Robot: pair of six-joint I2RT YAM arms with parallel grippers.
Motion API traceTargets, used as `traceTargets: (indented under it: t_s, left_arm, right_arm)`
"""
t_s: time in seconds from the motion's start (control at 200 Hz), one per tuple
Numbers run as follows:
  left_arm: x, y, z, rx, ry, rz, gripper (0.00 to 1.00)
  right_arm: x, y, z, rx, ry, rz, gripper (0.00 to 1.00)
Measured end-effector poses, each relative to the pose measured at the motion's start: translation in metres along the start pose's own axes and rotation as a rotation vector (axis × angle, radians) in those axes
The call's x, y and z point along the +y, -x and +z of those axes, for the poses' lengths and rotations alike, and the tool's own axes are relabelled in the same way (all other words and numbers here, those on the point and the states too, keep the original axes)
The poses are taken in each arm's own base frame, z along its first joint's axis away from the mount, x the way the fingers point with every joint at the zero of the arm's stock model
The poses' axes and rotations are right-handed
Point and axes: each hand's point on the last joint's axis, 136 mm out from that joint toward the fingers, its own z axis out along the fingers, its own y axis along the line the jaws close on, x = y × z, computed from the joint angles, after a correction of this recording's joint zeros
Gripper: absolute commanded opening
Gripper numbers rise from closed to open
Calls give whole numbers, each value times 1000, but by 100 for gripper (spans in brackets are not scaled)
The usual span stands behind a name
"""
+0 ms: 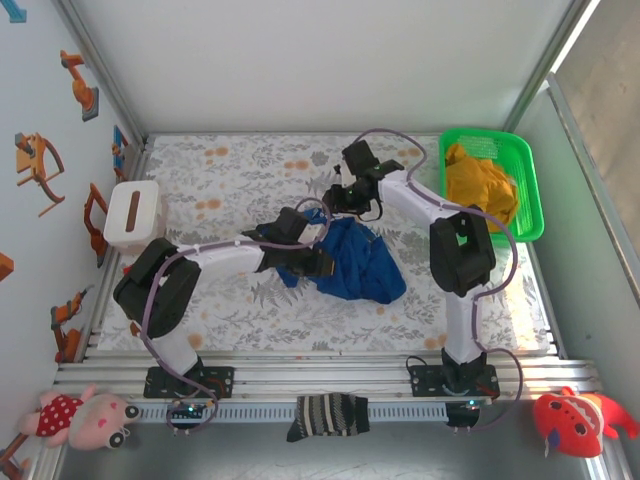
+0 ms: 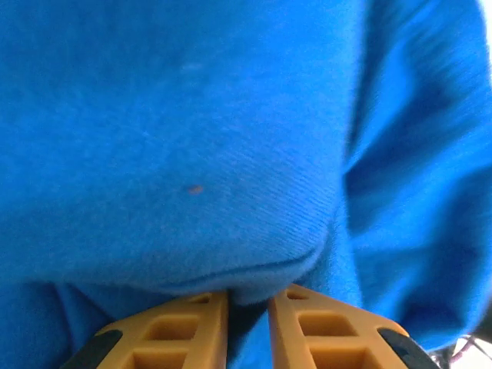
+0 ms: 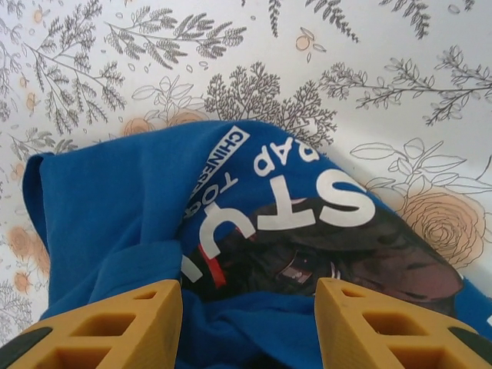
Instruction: Fold the inside-out t-shirt
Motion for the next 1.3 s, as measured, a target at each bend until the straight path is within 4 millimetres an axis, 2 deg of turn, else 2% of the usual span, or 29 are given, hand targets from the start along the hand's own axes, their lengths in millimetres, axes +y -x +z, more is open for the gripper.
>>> traceTargets:
  t_s: [0.11,0.19,0.516,0.566,0.616,0.646,0.686,0.851,0.921,0.986,1.062,1.157,1.232,1.302]
  left_arm:
    - [21,-27,7,36,22,-33,19]
    - [28,-36,9,46,27,-40,19]
    - [15,-25,7,-2,-31,-4,17]
    - [15,-25,7,-3,-31,-4,16]
    - [14,-25,7,-3,-32,-4,16]
    - [14,-25,7,-3,-32,-4,15]
    - [14,-25,7,-3,-32,-4,14]
    - [14,-24,7,-5,-33,-2,12]
    - [14,-24,7,-5,-33,-1,11]
    - [14,-24,7,-5,-33,-1,11]
    - [14,-24,6,-6,-34,1,10]
    - [12,-23,5,-11,-37,5,11]
    - [8,-20,1,-24,-45,13,21]
    - [3,-15,-7,-46,-56,24,31]
  right_arm:
    - [4,-2,1,6,9,-11,48]
    - [8,-5,2,11,17,-20,48]
    - [27,-31,20,50,39,-51,48]
    - [29,-32,21,50,44,-53,42]
    - [30,-32,21,48,49,-49,31]
    - [31,-32,22,48,52,-51,20]
    - [31,-32,21,45,55,-48,0]
    - [36,-27,12,26,66,-54,0]
    - [41,-18,-3,-6,77,-59,0]
    - [48,-4,-27,-63,95,-68,0]
    - [60,13,-65,-150,123,-85,0]
    - [79,29,-124,-282,170,-119,0]
    - [96,35,-171,-398,218,-155,0]
    - [106,29,-207,-487,257,-183,0]
